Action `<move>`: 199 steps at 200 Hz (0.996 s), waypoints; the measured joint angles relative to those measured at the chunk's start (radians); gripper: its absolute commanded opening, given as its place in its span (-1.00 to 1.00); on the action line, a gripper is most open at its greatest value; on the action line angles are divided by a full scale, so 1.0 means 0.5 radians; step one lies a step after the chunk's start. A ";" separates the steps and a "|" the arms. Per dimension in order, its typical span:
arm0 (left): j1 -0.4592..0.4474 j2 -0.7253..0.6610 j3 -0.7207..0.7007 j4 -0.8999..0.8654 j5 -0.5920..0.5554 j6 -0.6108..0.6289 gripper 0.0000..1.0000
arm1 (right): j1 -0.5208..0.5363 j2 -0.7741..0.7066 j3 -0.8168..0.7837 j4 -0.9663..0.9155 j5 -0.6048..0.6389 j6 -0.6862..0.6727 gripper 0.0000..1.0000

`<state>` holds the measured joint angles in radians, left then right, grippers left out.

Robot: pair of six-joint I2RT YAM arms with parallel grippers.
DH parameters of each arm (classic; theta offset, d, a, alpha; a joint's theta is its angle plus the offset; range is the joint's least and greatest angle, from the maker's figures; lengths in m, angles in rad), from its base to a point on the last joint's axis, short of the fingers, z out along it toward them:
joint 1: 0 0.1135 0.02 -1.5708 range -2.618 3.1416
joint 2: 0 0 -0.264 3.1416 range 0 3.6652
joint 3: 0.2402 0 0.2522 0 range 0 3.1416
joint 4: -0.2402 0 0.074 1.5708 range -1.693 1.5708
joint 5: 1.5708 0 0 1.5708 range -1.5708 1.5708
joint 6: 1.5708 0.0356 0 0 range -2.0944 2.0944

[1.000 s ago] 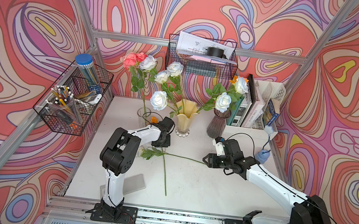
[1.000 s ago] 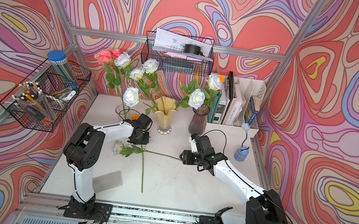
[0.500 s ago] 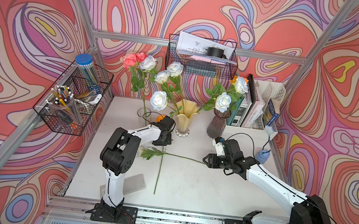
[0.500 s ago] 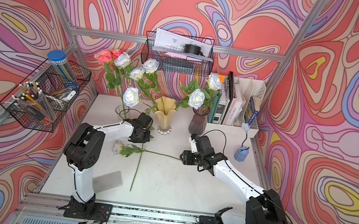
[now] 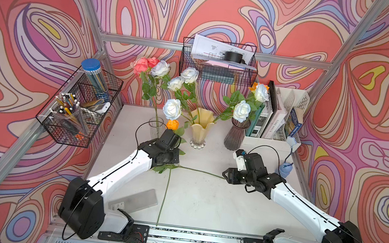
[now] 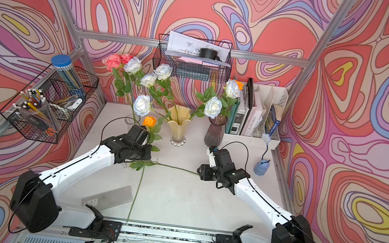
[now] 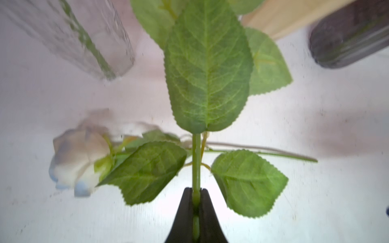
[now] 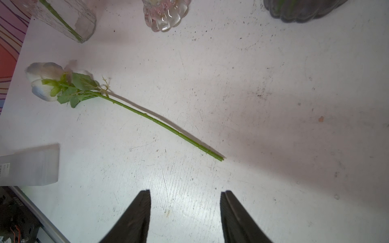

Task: Arrange the flowers in different vases according to their colors
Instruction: Pick up the flower at the center of the board, then insert the flower into the vase.

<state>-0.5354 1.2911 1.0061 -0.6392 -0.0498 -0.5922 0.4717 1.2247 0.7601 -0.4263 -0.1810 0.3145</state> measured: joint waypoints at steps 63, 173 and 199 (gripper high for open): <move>-1.164 -0.644 -0.075 -0.280 -0.089 -0.278 -1.00 | -0.002 -0.047 0.000 -0.047 0.032 0.005 0.08; -1.279 0.224 1.324 0.948 0.069 1.532 -1.00 | -0.161 0.000 -0.224 -0.008 -0.027 0.160 0.05; -1.148 0.607 1.685 1.186 0.381 1.843 -1.00 | -0.169 0.125 -0.224 0.075 -0.071 0.182 0.04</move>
<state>-1.1095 1.5948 1.8484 -0.0460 0.1406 0.3290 0.3874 1.2873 0.6479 -0.3889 -0.2165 0.4057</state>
